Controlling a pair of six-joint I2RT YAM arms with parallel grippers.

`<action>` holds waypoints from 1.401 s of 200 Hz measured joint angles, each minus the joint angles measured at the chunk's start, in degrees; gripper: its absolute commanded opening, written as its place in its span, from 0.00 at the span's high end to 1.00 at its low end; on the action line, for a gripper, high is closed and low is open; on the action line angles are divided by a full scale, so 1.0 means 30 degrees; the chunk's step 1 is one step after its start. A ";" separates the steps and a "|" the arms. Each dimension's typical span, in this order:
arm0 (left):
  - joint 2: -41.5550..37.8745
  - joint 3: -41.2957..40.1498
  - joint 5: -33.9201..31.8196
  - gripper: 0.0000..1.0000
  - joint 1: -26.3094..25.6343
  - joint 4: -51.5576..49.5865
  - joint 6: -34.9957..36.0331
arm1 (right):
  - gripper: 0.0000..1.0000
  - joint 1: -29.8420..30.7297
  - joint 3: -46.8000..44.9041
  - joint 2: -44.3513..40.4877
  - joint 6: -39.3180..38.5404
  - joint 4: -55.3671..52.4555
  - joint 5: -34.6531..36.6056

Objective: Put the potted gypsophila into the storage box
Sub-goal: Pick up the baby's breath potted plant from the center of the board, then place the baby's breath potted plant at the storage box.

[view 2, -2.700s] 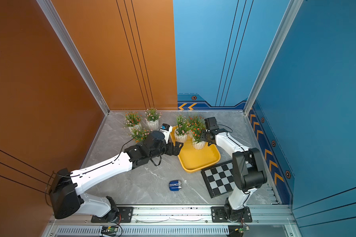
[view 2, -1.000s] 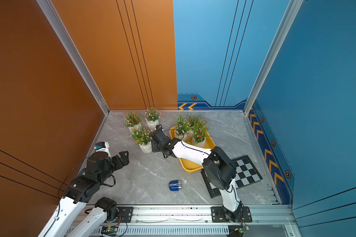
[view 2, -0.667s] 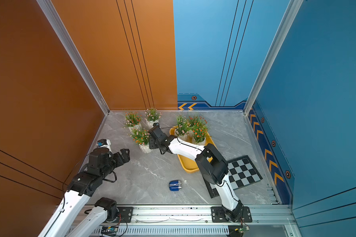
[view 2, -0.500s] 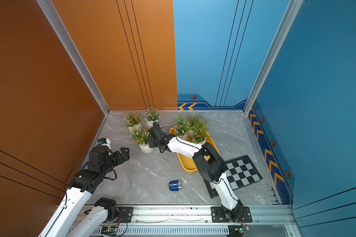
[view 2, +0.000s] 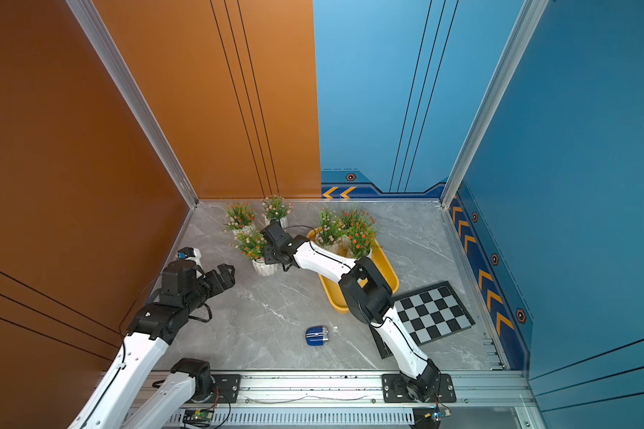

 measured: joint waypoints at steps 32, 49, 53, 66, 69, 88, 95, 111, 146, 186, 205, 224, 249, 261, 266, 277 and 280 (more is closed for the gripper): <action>0.0095 0.0000 0.0226 0.02 0.0095 0.0262 0.0000 | 0.90 -0.0029 0.0211 0.0000 -0.0080 -0.0612 0.0095; 0.0087 0.0000 0.0277 0.02 0.0102 0.0386 0.0000 | 0.94 -0.0036 0.0255 0.0000 -0.0160 -0.0743 0.0160; 0.0087 0.0000 0.0291 0.02 0.0109 0.0408 0.0000 | 0.95 -0.0036 0.0255 -0.0007 -0.0175 -0.0743 0.0219; 0.0080 0.0000 0.0364 0.02 0.0109 0.0430 -0.0007 | 0.97 -0.0022 0.0255 -0.0022 -0.0204 -0.0758 0.0379; 0.0073 0.0000 0.0393 0.02 0.0109 0.0423 -0.0007 | 0.97 -0.0015 0.0255 -0.0022 -0.0240 -0.0765 0.0415; -0.0022 0.0000 0.0568 0.02 0.0117 0.0437 -0.0007 | 0.99 -0.0015 0.0044 -0.0211 -0.0532 -0.0809 0.0597; -0.0087 0.0000 0.0648 0.02 0.0117 0.0444 0.0000 | 1.00 -0.0022 -0.0080 -0.0321 -0.0678 -0.0918 0.0648; -0.0291 0.0000 0.0911 0.02 0.0117 0.0474 0.0007 | 1.00 -0.0087 -0.0495 -0.0692 -0.1020 -0.1100 0.0685; -0.0612 0.0000 0.1953 0.02 0.0109 0.0481 0.0131 | 1.00 -0.0321 -0.2018 -0.2076 -0.1523 -0.1362 0.0656; -0.1042 0.0000 0.3082 0.02 -0.0328 0.0481 0.0299 | 1.00 -0.0576 -0.4095 -0.4845 -0.1960 -0.1326 0.0663; -0.1231 0.0000 0.3359 0.02 -0.0860 0.0481 0.0357 | 1.00 -0.0656 -0.5209 -0.6696 -0.2047 -0.1311 0.0678; -0.1268 0.0000 0.3424 0.02 -0.1545 0.0488 0.0350 | 1.00 -0.0685 -0.6200 -0.8342 -0.2055 -0.1115 0.0801; -0.1042 0.0044 0.3330 0.02 -0.3111 0.0481 0.0342 | 1.00 -0.0765 -0.7643 -1.0244 -0.2149 -0.0896 0.1100; -0.0765 0.0175 0.3118 0.02 -0.4262 0.0481 0.0357 | 1.00 -0.0896 -0.8415 -1.1009 -0.2208 -0.0852 0.1231; -0.0612 0.0277 0.3031 0.02 -0.4787 0.0495 0.0357 | 1.00 -0.0954 -0.8721 -1.1307 -0.2208 -0.0845 0.1282; -0.0211 0.0568 0.2637 0.02 -0.6018 0.0554 0.0372 | 1.00 -0.1115 -0.9449 -1.1912 -0.2208 -0.0838 0.1450; -0.0087 0.0656 0.2550 0.02 -0.6331 0.0590 0.0386 | 1.00 -0.1173 -0.9668 -1.2094 -0.2208 -0.0831 0.1523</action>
